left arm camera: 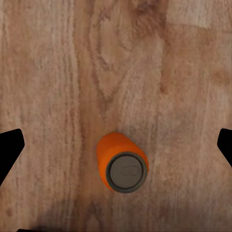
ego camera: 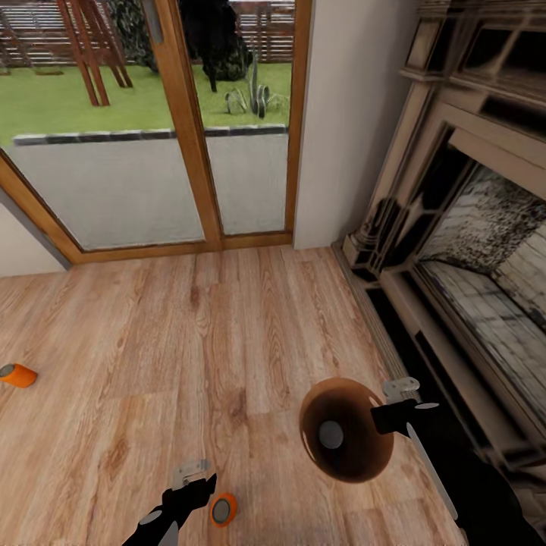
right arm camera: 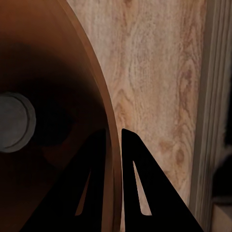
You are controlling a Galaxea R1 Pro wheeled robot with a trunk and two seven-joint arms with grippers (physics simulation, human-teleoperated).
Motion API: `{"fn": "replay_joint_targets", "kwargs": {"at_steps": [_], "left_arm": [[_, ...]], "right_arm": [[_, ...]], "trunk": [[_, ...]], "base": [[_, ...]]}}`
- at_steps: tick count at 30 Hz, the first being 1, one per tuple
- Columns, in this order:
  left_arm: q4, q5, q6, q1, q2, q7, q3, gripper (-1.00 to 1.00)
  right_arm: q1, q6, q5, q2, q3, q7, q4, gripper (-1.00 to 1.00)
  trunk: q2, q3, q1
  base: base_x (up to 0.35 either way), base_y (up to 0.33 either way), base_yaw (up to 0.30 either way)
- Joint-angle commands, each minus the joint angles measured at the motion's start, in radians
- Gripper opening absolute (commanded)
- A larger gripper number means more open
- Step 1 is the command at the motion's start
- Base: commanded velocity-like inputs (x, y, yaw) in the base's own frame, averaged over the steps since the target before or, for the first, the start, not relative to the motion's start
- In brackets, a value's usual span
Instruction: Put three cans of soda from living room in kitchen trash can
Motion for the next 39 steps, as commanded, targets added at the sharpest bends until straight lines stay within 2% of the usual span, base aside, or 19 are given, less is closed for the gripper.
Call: {"fn": "replay_joint_targets", "kwargs": {"at_steps": [1, 11, 18, 26, 39], "left_arm": [[0.0, 0.0, 0.0, 0.0, 0.0, 0.0, 0.0, 1.0], [0.0, 0.0, 0.0, 0.0, 0.0, 0.0, 0.0, 1.0], [0.0, 0.0, 0.0, 0.0, 0.0, 0.0, 0.0, 1.0], [0.0, 0.0, 0.0, 0.0, 0.0, 0.0, 0.0, 1.0], [0.0, 0.0, 0.0, 0.0, 0.0, 0.0, 0.0, 1.0]], "right_arm": [[0.0, 0.0, -0.012, 0.0, 0.0, 0.006, 0.0, -1.0], [0.0, 0.0, -0.012, 0.0, 0.0, 0.006, 0.0, -1.0], [0.0, 0.0, -0.012, 0.0, 0.0, 0.006, 0.0, -1.0], [0.0, 0.0, -0.012, 0.001, 0.0, 0.006, 0.0, -1.0], [0.0, 0.0, -0.012, 0.0, 0.0, 0.006, 0.0, -1.0]], "trunk": [[-0.007, -0.003, 0.004], [-0.07, -0.044, 0.038], [-0.07, -0.047, 0.038], [-0.07, -0.047, 0.038], [-0.07, -0.048, 0.038]], "base": [[0.0, 0.0, 0.0], [0.0, 0.0, 0.0], [0.0, -0.01, 0.0], [0.0, -0.156, 0.0], [0.0, -0.011, 0.0]]}}
